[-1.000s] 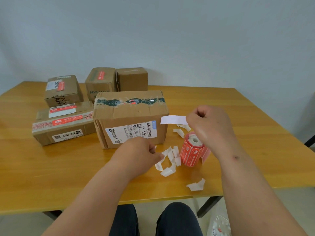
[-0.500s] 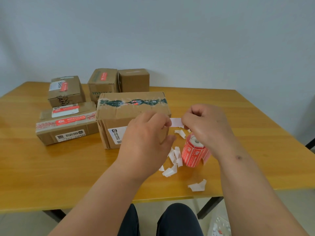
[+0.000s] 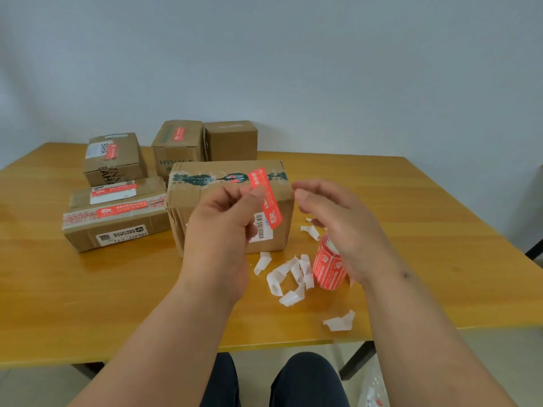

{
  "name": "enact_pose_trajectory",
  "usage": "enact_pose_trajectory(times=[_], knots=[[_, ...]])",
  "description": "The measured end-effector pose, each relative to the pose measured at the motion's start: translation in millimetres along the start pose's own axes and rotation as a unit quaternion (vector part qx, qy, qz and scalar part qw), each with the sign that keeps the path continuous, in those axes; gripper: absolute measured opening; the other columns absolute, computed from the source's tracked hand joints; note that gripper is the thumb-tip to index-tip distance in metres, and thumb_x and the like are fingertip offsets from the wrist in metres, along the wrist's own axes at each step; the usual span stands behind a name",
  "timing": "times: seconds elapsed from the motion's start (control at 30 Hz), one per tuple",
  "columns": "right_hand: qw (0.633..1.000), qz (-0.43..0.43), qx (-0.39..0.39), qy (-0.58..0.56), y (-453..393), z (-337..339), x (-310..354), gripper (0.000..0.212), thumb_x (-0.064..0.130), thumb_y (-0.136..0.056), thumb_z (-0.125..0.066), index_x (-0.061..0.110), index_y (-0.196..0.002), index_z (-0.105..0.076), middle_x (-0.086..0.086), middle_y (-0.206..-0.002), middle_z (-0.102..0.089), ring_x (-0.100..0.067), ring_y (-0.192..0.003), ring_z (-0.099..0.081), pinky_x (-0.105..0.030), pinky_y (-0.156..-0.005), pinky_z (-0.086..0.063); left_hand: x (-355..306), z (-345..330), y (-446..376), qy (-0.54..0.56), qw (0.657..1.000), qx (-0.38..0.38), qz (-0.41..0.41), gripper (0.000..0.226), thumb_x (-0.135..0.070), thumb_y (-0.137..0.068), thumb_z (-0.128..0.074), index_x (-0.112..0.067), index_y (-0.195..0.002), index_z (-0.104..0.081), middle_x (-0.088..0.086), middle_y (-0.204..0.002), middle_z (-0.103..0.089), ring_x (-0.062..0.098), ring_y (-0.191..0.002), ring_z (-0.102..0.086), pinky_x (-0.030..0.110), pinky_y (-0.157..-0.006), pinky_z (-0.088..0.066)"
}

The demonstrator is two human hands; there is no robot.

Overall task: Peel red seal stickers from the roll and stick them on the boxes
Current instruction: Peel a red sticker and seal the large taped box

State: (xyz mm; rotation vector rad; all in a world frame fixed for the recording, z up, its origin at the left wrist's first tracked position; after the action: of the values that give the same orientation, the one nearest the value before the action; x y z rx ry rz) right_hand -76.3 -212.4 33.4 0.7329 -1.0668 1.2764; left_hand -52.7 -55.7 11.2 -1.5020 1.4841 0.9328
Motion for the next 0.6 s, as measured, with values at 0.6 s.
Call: enact_pose_trajectory(times=[0.6], knots=[[0.993, 0.072, 0.033, 0.089, -12.8, -23.4, 27.2, 0.009, 0.017, -0.084, -0.062, 0.014, -0.076, -0.066, 0.0, -0.071, -0.067, -0.006, -0.057, -0.053, -0.016, -0.049, -0.04, -19.6, 30.8, -10.1, -0.116, 0.983, -0.09, -0.108, 0.014, -0.024, -0.086, -0.072, -0.02, -0.091, -0.06, 0.006, -0.083, -0.07, 0.021, -0.077, -0.07, 0.032, -0.067, -0.059]])
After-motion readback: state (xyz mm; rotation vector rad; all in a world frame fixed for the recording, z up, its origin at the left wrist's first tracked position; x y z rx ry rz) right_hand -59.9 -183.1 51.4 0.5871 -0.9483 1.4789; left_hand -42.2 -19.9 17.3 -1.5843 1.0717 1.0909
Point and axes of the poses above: each hand's wrist, its own y-axis away from the middle knuckle, its own z-axis out of the back of the hand, x = y × z, the point moved 7 cm from there along -y, towards the middle knuckle
